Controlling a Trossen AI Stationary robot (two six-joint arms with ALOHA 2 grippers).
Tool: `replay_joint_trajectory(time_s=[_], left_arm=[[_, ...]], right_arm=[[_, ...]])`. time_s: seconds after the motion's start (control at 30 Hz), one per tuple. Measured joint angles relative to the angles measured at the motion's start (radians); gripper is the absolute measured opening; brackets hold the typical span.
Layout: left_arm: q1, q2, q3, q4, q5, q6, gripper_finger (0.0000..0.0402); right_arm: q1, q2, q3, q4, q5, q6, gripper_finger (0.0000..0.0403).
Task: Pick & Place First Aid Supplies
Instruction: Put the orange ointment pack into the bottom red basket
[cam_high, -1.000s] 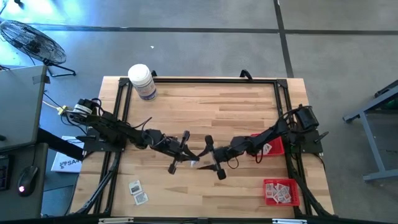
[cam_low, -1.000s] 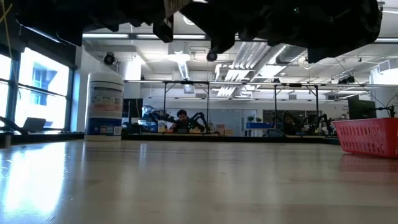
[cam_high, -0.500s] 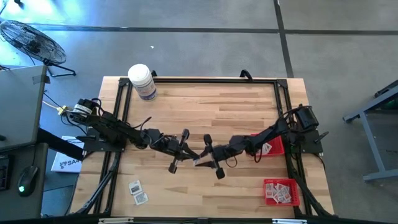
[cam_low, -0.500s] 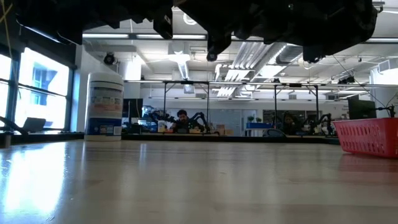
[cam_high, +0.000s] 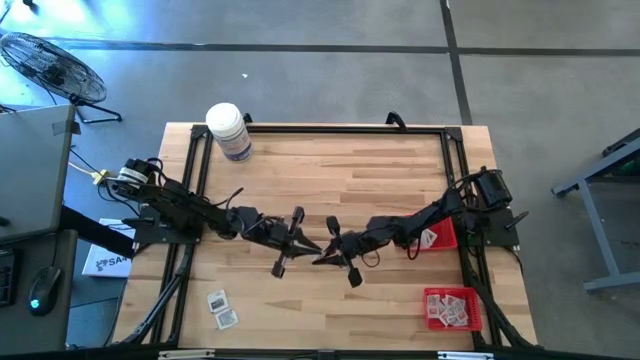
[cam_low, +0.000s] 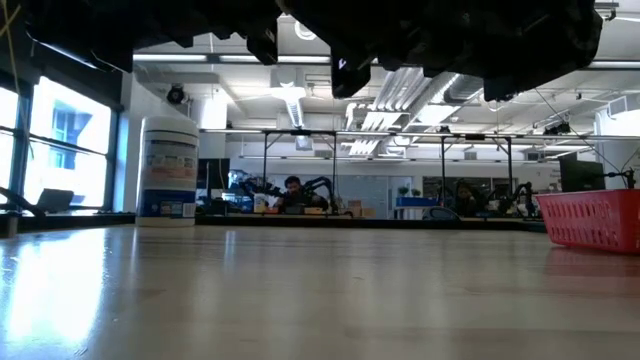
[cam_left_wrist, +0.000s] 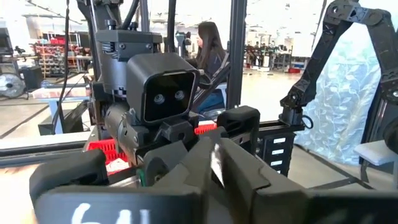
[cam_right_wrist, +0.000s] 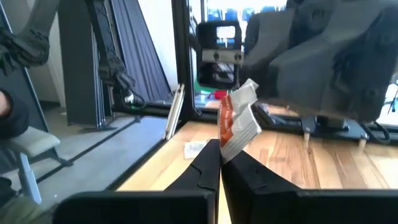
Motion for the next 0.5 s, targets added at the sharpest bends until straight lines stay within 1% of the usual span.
replay_joint_trajectory(time_s=[0.17, 0.3, 0.33, 0.4, 0.5], left_arm=[[0.0, -0.026, 0.0, -0.026, 0.0, -0.023, 0.0094], [0.0, -0.101, 0.001, -0.144, 0.0, -0.027, 0.0146], [0.0, -0.127, 0.001, -0.192, 0.0, -0.027, 0.0156], [0.0, -0.178, 0.001, -0.294, 0.001, -0.033, 0.0172], [0.0, -0.24, 0.001, -0.47, -0.001, -0.08, 0.0182]], right_arm=[[0.0, 0.0, 0.0, -0.043, 0.022, 0.021, 0.0005], [0.0, -0.001, 0.0, -0.111, 0.077, 0.031, 0.0002], [0.0, -0.008, 0.0, -0.15, 0.107, 0.04, 0.0002], [0.0, -0.035, 0.003, -0.281, 0.177, 0.044, 0.0001], [0.009, -0.105, 0.03, -0.55, 0.287, 0.044, 0.0001]])
